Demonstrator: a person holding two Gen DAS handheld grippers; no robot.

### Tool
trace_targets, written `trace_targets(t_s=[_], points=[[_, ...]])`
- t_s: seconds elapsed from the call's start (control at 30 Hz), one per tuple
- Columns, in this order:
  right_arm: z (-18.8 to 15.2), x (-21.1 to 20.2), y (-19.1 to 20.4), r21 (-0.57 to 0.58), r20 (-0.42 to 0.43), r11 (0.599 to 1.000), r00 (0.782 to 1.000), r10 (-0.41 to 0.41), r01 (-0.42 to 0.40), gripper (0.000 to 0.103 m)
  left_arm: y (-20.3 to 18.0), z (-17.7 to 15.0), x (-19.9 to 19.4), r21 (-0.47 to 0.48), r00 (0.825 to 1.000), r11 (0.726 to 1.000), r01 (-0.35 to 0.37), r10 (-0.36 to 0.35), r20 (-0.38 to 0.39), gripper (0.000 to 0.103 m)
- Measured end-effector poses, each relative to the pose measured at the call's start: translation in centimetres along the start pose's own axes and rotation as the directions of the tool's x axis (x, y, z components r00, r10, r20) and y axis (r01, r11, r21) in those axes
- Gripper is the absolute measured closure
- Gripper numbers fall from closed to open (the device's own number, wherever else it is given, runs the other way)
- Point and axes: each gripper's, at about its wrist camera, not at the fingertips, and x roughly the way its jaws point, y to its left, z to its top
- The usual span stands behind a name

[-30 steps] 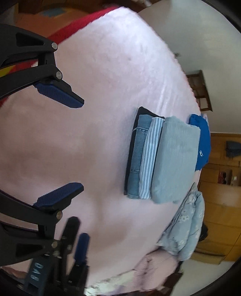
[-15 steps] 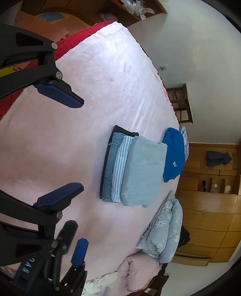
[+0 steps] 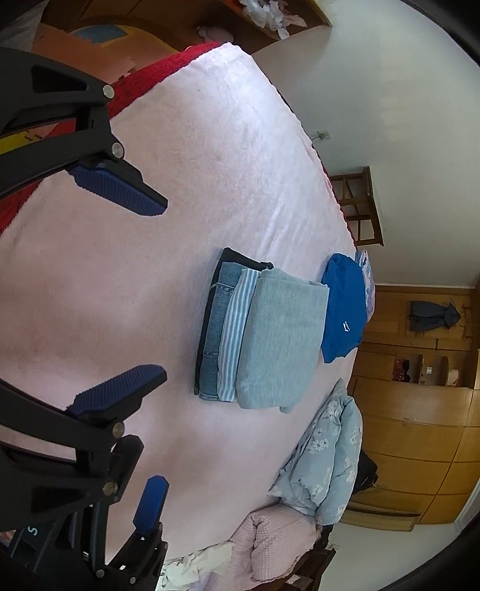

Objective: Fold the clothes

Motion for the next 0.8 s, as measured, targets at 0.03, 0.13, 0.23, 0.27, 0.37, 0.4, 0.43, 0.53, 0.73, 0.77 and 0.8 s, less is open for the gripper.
trace_targets(t_s=[0.03, 0.13, 0.23, 0.27, 0.37, 0.4, 0.43, 0.53, 0.73, 0.77, 0.8], points=[[-0.01, 0.00, -0.02, 0.000, -0.002, 1.000, 1.000, 0.003, -0.003, 0.050, -0.01, 0.02, 0.04, 0.000, 1.000, 1.000, -0.001, 0.001, -0.001, 0.021], [0.02, -0.04, -0.13, 0.002, -0.002, 1.000, 1.000, 0.005, -0.005, 0.050, -0.05, 0.06, 0.15, 0.002, 1.000, 1.000, -0.002, 0.002, -0.005, 0.021], [0.07, -0.12, -0.18, 0.001, 0.000, 1.000, 1.000, 0.004, -0.004, 0.050, -0.09, 0.11, 0.26, 0.003, 1.000, 1.000, -0.004, 0.004, -0.008, 0.021], [0.09, -0.18, -0.17, 0.000, 0.001, 1.000, 1.000, 0.003, -0.003, 0.050, -0.11, 0.12, 0.30, 0.003, 1.000, 1.000, -0.004, 0.004, -0.010, 0.021], [0.17, -0.31, -0.27, 0.001, 0.010, 1.000, 1.000, 0.000, 0.000, 0.049, -0.15, 0.17, 0.41, 0.005, 1.000, 1.000, -0.006, 0.006, -0.013, 0.021], [0.19, -0.34, -0.30, 0.001, 0.012, 1.000, 1.000, -0.001, 0.001, 0.049, -0.16, 0.19, 0.45, 0.005, 1.000, 1.000, -0.006, 0.006, -0.014, 0.021], [0.19, -0.36, -0.32, 0.002, 0.014, 1.000, 1.000, -0.004, 0.004, 0.049, -0.17, 0.20, 0.48, 0.006, 1.000, 1.000, -0.007, 0.007, -0.015, 0.021], [0.21, -0.35, -0.42, 0.002, 0.017, 1.000, 1.000, -0.003, 0.003, 0.049, -0.38, 0.29, 0.53, 0.021, 1.000, 1.000, -0.022, 0.022, -0.010, 0.021], [0.12, -0.01, -0.32, -0.001, 0.011, 1.000, 1.000, 0.003, -0.003, 0.049, -0.54, 0.55, 0.38, 0.026, 1.000, 0.999, -0.025, 0.025, 0.013, 0.021], [0.12, 0.03, -0.27, -0.002, 0.012, 1.000, 1.000, 0.004, -0.004, 0.049, -0.52, 0.57, 0.36, 0.026, 1.000, 0.999, -0.025, 0.025, 0.016, 0.021], [0.14, 0.05, -0.26, -0.002, 0.012, 1.000, 1.000, 0.004, -0.004, 0.049, -0.54, 0.57, 0.35, 0.027, 1.000, 0.999, -0.026, 0.026, 0.018, 0.021]])
